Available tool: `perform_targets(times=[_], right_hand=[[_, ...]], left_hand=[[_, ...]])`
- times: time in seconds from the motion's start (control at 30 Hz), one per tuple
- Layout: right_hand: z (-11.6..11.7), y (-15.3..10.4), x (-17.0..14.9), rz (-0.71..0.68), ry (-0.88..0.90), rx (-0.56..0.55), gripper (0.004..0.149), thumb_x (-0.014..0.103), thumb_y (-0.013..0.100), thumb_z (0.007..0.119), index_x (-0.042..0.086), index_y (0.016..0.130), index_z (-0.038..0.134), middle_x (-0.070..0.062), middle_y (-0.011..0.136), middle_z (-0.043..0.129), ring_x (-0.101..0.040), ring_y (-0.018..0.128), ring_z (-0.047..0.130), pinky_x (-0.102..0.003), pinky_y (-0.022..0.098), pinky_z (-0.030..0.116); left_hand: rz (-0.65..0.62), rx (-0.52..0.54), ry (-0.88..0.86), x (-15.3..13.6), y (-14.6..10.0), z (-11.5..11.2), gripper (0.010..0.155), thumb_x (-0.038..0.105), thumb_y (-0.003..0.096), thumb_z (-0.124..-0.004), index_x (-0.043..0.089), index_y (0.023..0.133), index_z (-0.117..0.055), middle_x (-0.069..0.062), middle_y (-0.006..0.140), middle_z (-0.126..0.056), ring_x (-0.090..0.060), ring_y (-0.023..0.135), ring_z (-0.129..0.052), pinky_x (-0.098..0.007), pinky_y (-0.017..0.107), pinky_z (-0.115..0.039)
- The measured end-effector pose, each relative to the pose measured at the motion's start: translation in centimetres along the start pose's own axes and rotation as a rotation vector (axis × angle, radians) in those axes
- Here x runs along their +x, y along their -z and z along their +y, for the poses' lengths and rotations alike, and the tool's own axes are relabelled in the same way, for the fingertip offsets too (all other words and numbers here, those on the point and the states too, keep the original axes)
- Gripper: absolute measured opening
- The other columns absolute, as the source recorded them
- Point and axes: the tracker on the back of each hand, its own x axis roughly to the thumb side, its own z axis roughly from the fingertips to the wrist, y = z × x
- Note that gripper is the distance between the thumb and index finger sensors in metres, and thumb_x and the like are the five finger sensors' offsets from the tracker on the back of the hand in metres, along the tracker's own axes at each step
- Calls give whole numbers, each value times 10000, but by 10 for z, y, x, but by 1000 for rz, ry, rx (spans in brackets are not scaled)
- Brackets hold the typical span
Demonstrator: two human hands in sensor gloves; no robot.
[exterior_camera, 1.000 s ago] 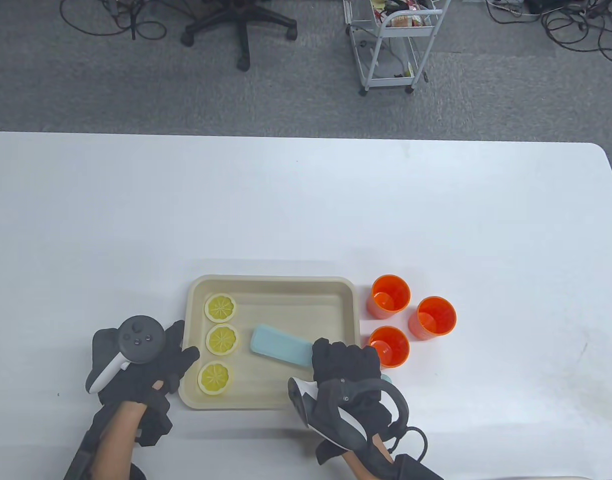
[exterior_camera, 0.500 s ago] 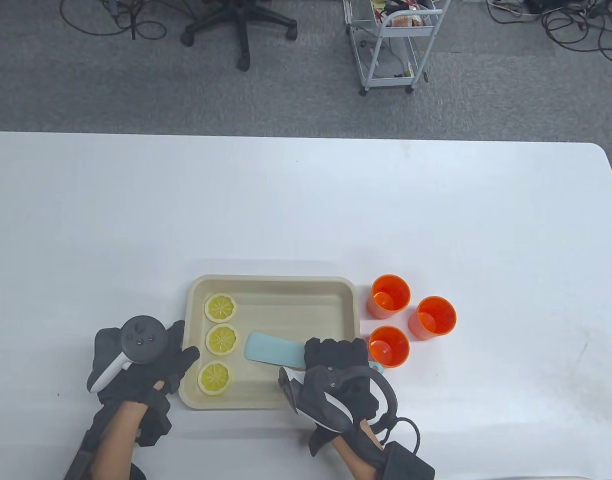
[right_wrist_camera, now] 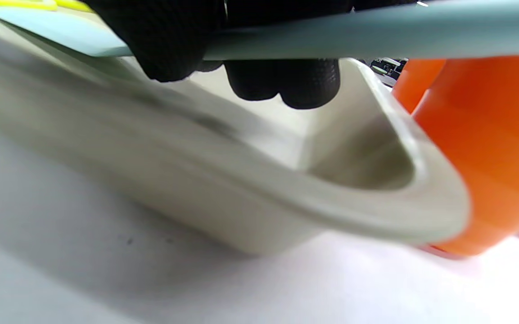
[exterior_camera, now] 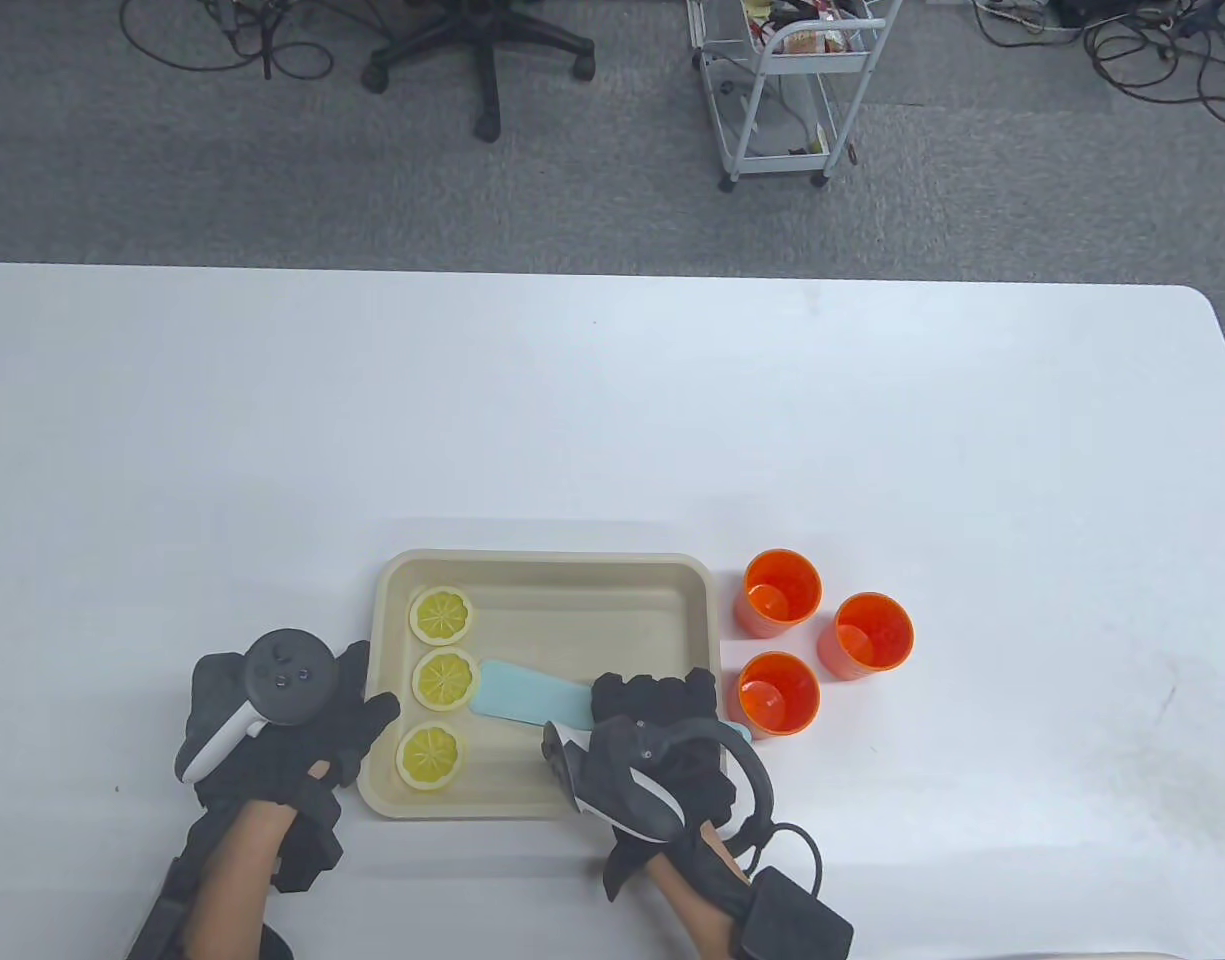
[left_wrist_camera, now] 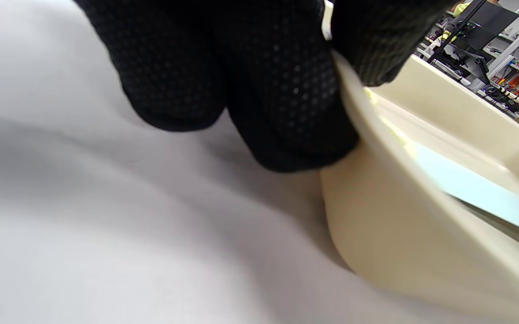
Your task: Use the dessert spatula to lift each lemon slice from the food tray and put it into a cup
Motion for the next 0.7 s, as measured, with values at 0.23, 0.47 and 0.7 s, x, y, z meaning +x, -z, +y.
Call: perform_targets(times=[0.23, 0.47, 0.7], right_hand=[[2, 4, 7, -61, 66, -46, 576, 368, 583, 749, 253, 1108, 543, -64, 1010, 728, -284, 879, 849, -615, 784, 478], [2, 6, 17, -149, 144, -138, 570, 377, 580, 755, 211, 1095, 579, -68, 970, 752, -249, 781, 886, -595, 773, 535], [0, 4, 20, -199, 164, -186, 568, 381, 575, 757, 219, 1091, 583, -60, 966, 753, -240, 774, 886, -594, 776, 535]], left_hand=[[0, -4, -2, 0, 0, 0, 738, 453, 593, -778, 50, 1145, -499, 14, 728, -965, -43, 433, -1070, -366, 465, -927], [-2, -5, -1, 0, 1, 0, 739, 454, 594, -777, 47, 1145, -498, 13, 727, -965, -43, 432, -1070, -367, 465, -927], [-5, -6, -4, 0, 1, -1, 740, 455, 595, -775, 44, 1145, -498, 10, 724, -966, -43, 430, -1070, -367, 464, -927]])
